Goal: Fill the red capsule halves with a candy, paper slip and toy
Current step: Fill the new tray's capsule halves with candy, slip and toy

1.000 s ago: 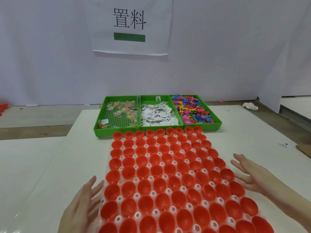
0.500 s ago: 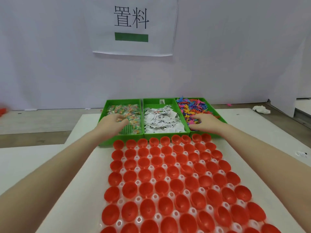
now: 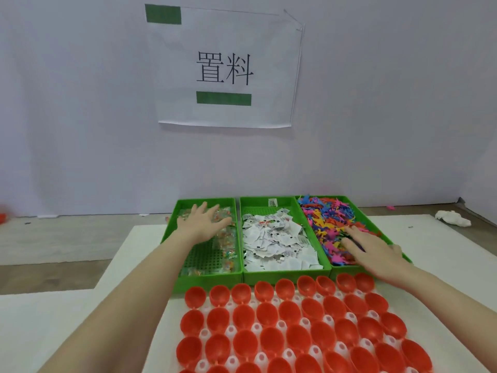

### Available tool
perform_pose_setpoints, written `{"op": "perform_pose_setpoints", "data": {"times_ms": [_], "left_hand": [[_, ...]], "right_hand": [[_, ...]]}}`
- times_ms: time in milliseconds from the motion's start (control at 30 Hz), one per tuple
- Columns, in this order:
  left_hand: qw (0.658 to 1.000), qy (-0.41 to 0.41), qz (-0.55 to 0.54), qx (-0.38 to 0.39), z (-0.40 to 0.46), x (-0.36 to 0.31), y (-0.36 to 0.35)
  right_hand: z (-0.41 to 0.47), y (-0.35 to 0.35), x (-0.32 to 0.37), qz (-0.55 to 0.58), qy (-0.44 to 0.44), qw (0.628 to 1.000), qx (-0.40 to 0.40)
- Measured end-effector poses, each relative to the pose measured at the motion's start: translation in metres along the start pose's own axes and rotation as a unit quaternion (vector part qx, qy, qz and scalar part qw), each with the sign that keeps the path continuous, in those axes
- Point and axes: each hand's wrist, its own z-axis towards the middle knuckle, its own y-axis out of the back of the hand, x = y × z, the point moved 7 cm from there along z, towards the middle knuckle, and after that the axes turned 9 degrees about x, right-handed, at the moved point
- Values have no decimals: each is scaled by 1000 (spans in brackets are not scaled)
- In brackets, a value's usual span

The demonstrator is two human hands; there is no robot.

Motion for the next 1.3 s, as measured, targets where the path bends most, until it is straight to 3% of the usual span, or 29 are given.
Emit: {"op": "perform_pose_setpoints", "data": {"times_ms": [100,167,300,367,433,500,567,767,900,1067,1133,1233,1300], "left_hand": [[999,21,10,37,15,3,-16],[1000,7,10,18,14,-3,-17],[992,-117,35,38,-21,-24,-11],[988,-145,-8,59,-47,-21,-2],[987,-151,-57,21,-63,-16,18],[983,-153,-72,-71,-59,-8,36],[984,-115,-75,-116,-41,2,44],[997,41,66,14,4,26,-7],[995,25,88,25,3,29,-15],[998,-55,-4,43,-43,17,-3],[993,-98,-17,-60,-76,14,17],[936,-133,-56,-320,-153,21,33],[922,-104,-64,-368,-198,34,22]], "right_hand": [[-4,3,-17,1,-2,1000,-11],[-5,6,-23,-2,1,1000,-18],[-4,9,-19,2,10,1000,-20],[-2,8,-15,14,18,999,-24],[0,7,-10,13,21,999,-28],[-1,9,-4,17,24,999,-38],[-3,10,2,15,33,998,-43],[-7,2,3,-87,-5,996,37],[-10,0,5,-53,6,997,59],[-13,7,8,-24,22,999,29],[-12,11,8,11,29,1000,3],[-11,16,5,52,23,998,-21],[-11,22,2,76,15,996,-48]]}}
